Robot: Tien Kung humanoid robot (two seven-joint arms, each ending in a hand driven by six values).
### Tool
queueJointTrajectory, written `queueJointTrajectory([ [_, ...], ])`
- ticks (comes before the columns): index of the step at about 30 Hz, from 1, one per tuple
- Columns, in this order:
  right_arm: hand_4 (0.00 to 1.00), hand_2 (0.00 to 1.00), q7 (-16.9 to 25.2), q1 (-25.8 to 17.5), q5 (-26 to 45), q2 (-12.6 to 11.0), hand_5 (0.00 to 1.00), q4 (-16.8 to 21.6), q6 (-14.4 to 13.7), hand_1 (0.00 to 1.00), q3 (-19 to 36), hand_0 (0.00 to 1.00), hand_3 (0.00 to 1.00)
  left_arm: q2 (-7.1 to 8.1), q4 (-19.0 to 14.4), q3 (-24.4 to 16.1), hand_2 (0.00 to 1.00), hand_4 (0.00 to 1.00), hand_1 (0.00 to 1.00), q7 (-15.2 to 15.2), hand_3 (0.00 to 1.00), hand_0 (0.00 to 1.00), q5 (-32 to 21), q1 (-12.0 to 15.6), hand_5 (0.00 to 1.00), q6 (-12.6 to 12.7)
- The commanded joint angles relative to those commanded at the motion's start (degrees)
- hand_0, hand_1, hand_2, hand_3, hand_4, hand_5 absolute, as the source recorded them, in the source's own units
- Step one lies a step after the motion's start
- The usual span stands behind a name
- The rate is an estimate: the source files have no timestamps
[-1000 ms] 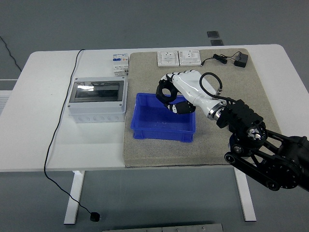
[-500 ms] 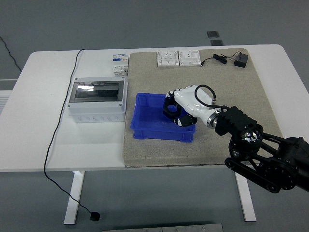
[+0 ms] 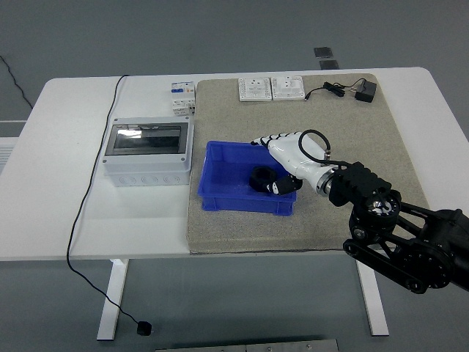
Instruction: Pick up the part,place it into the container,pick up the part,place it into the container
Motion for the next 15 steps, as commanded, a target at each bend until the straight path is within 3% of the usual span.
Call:
queueJointTrajectory([
  [1,0.841,0.844,-0.09,-0.02,0.04,0.03,0.167,-0.01,0.09,0.814,-0.03,0.703,0.852,0.01,0.00,-0.02,0.664,0.656,0.648,0.01,0.600,0.732,0.02,0.00,0.510,0.00],
  [8,0.837,0.839,0.29,-1.84,2.83,-0.37,0.178,1.80,-1.15,0.804,3.38,0.700,0.850,0.11,0.00,-0.10,0.664,0.656,0.648,0.12,0.600,0.732,0.31,-0.04,0.510,0.06],
  [12,0.837,0.839,0.24,-6.61,5.74,-2.96,0.178,6.61,-5.18,0.804,10.05,0.700,0.850,0.11,0.00,0.34,0.664,0.656,0.648,-0.01,0.600,0.732,-0.37,0.05,0.510,0.21],
  [13,0.839,0.780,-0.32,-8.07,5.73,-4.01,0.197,7.90,-5.79,0.706,12.08,0.598,0.823,0.13,0.00,0.72,0.664,0.656,0.648,-0.07,0.600,0.732,-0.98,0.13,0.508,0.29],
  [15,0.839,0.780,-1.15,-10.45,5.68,-5.72,0.197,9.86,-6.13,0.706,15.30,0.598,0.823,0.20,0.00,1.50,0.664,0.656,0.648,-0.17,0.600,0.732,-2.12,0.23,0.508,0.41],
])
